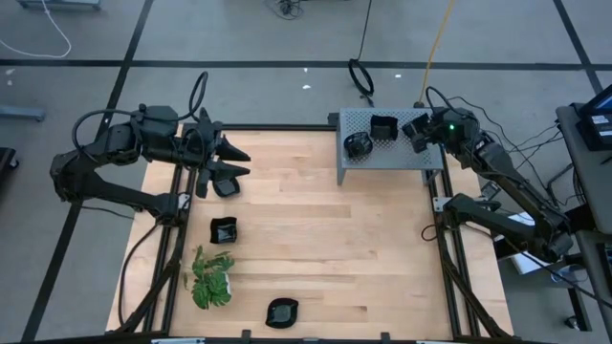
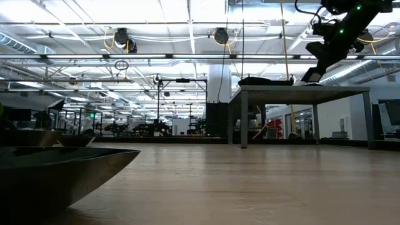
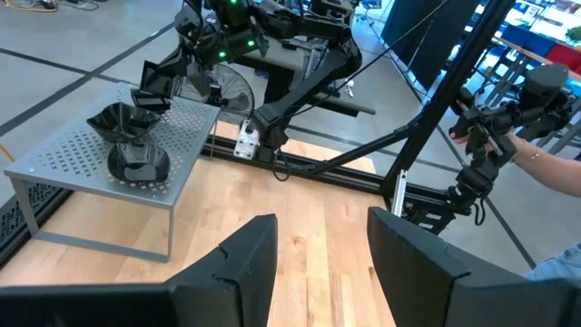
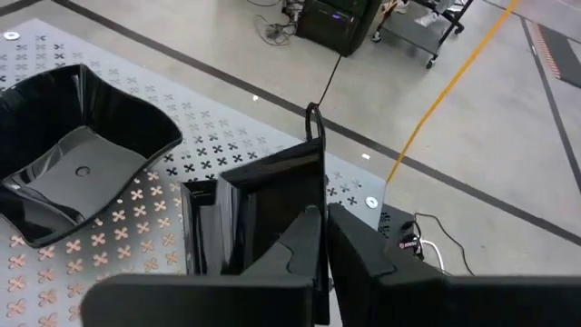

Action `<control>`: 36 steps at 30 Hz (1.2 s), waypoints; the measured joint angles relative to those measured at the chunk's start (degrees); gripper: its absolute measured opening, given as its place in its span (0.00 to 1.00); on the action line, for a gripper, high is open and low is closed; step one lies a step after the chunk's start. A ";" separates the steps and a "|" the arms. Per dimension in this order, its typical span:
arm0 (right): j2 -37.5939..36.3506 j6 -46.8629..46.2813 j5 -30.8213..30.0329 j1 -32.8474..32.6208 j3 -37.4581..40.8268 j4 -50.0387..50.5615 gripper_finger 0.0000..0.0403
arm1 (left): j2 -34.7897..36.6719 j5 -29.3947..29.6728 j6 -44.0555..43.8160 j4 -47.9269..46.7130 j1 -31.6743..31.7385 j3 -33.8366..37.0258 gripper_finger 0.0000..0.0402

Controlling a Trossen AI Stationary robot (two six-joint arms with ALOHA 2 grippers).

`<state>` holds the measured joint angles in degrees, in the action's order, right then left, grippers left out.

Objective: Pick & Place Mini shaped plates
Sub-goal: Stack the square plate on the square plates on the shelf

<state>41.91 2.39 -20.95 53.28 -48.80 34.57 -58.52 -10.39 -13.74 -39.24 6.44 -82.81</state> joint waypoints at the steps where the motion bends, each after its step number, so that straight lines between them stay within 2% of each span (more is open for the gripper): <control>1: 0.00 -0.08 0.02 0.00 0.00 0.00 0.04 | 0.00 0.00 0.00 0.00 0.01 0.00 0.44; 8: 0.00 -0.17 0.02 0.00 0.00 0.00 0.10 | 0.00 0.00 0.00 0.00 0.02 0.00 0.44; 17: -0.54 -1.89 1.57 0.00 0.00 -1.49 0.25 | 0.00 -0.01 0.00 0.00 0.00 0.00 0.44; 22: -1.76 -10.27 4.98 -0.04 0.00 0.49 0.29 | 0.00 0.00 0.00 0.00 0.02 0.00 0.44; 27: -2.51 -21.74 7.60 -0.02 0.00 7.00 0.29 | 0.00 0.00 0.00 0.00 0.00 0.00 0.44; 29: -2.54 -23.50 9.76 -0.02 0.00 7.85 0.29 | 0.00 0.00 0.00 0.00 0.00 0.00 0.44; 32: -3.10 -20.33 13.78 -0.03 0.00 6.46 0.29 | 0.00 0.00 0.00 0.00 0.00 0.00 0.44; 36: -4.68 -9.15 16.60 -0.20 -0.20 4.69 0.28 | 0.00 0.00 0.00 0.00 0.01 0.00 0.44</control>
<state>37.23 -6.76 -4.35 53.08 -49.00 39.26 -58.52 -10.39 -13.74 -39.24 6.45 -82.81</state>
